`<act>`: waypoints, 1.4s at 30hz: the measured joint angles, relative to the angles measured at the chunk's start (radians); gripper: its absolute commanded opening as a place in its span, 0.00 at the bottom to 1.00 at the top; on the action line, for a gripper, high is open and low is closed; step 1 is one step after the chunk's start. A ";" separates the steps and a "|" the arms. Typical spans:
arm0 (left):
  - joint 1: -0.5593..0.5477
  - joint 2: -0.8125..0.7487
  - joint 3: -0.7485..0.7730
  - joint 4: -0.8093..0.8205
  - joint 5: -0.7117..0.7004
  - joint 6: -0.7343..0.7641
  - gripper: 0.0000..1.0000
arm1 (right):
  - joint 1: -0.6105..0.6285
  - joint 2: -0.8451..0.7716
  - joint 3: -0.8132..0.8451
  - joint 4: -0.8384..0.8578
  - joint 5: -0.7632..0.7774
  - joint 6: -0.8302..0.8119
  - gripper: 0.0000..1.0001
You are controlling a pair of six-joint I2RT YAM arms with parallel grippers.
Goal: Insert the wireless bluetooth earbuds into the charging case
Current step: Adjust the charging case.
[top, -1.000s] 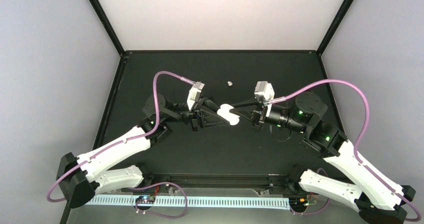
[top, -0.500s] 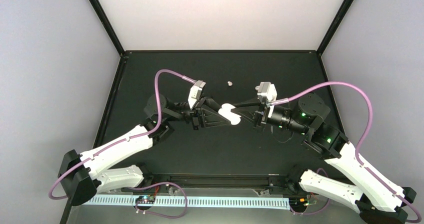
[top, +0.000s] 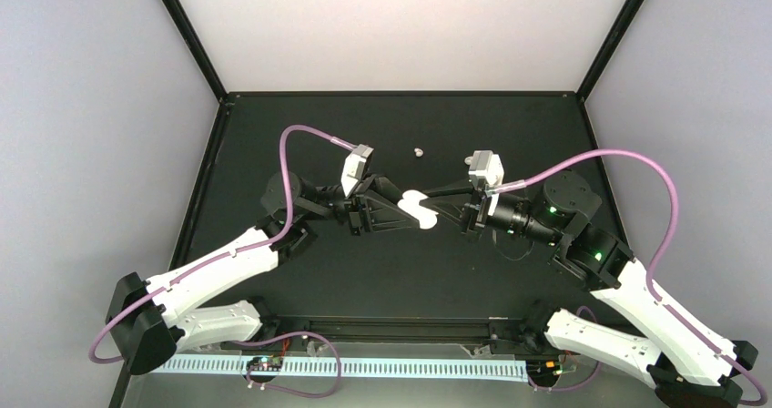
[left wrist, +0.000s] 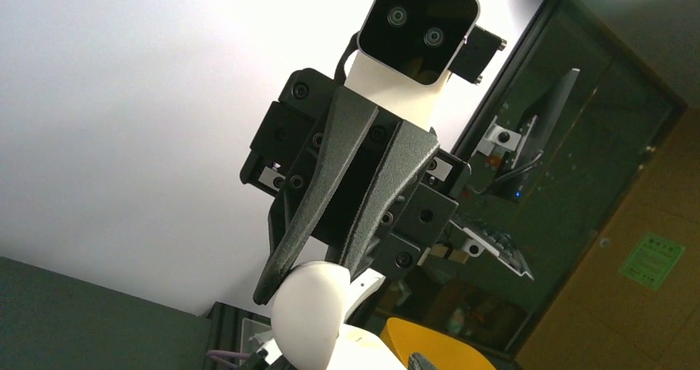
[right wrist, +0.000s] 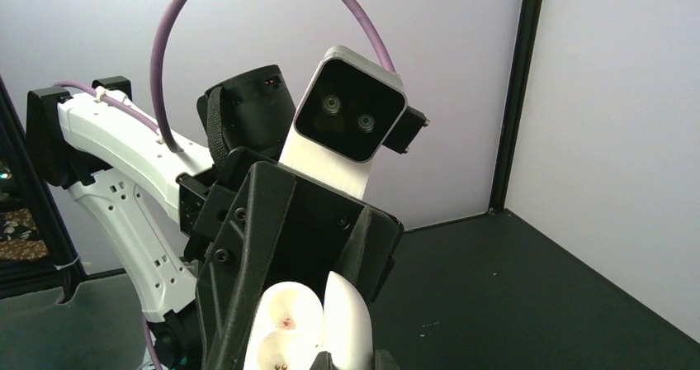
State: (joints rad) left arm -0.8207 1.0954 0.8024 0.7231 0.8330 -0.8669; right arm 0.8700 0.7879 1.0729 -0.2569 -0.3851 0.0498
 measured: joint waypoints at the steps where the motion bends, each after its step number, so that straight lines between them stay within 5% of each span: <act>1: 0.000 0.000 0.000 0.002 0.000 -0.001 0.28 | 0.000 0.000 0.000 0.000 -0.001 0.000 0.01; 5: 0.000 0.001 0.000 0.009 -0.002 0.000 0.26 | 0.000 0.000 -0.002 -0.001 0.001 0.001 0.01; 12: 0.000 0.006 0.000 0.012 -0.002 -0.004 0.42 | 0.000 0.000 -0.002 0.001 0.000 0.001 0.01; 25: -0.013 0.023 -0.001 0.048 -0.001 -0.031 0.31 | 0.000 -0.015 -0.016 0.018 -0.001 0.004 0.01; 33: -0.018 0.028 -0.002 0.067 -0.001 -0.043 0.39 | 0.000 -0.019 -0.021 0.026 -0.001 0.005 0.01; 42: -0.019 0.033 -0.003 0.073 -0.002 -0.051 0.32 | 0.000 -0.020 -0.021 0.032 -0.002 0.005 0.01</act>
State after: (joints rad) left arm -0.8402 1.1282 0.7998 0.7959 0.8314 -0.9184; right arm 0.8700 0.7677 1.0519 -0.2249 -0.3870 0.0544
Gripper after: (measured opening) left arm 0.350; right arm 0.070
